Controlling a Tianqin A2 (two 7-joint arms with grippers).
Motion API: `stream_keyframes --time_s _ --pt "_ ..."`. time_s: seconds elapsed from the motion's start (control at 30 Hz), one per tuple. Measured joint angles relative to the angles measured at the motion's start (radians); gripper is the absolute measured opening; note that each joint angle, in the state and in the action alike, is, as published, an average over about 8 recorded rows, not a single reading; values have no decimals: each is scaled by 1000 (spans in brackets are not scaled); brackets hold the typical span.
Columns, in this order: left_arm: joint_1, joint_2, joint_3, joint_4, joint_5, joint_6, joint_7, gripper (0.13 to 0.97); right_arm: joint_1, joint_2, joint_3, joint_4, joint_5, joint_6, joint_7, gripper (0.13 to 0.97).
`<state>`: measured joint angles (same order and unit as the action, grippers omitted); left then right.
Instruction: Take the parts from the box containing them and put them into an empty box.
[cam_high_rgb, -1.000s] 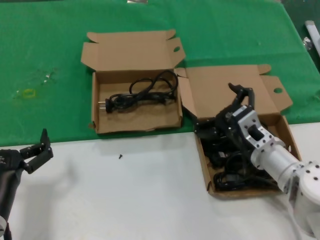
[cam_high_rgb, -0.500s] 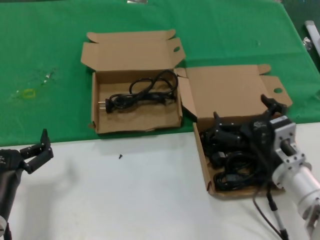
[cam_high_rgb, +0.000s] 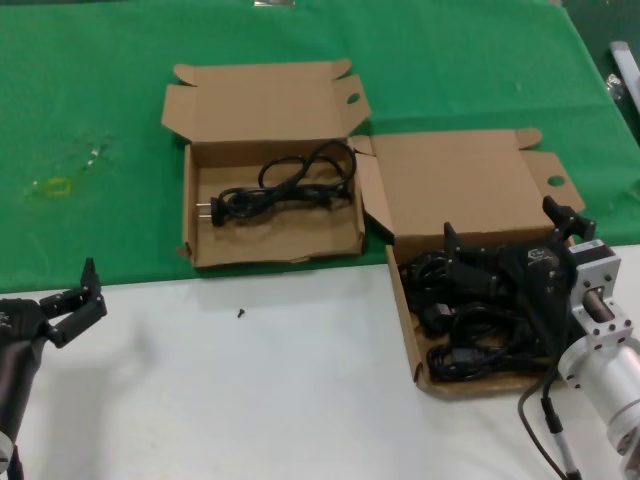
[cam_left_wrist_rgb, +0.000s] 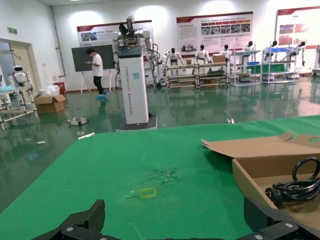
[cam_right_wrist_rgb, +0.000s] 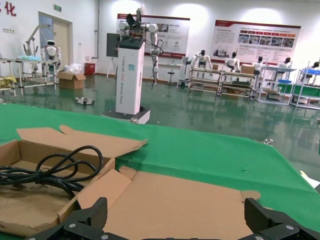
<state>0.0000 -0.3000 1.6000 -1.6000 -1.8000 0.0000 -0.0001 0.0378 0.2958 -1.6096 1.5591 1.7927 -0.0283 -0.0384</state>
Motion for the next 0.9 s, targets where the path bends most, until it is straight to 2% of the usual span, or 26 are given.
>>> stream_keyframes --time_s 0.9 --pt "0 0 0 0 0 0 0 966 0 0 0 0 0 0 0 966"
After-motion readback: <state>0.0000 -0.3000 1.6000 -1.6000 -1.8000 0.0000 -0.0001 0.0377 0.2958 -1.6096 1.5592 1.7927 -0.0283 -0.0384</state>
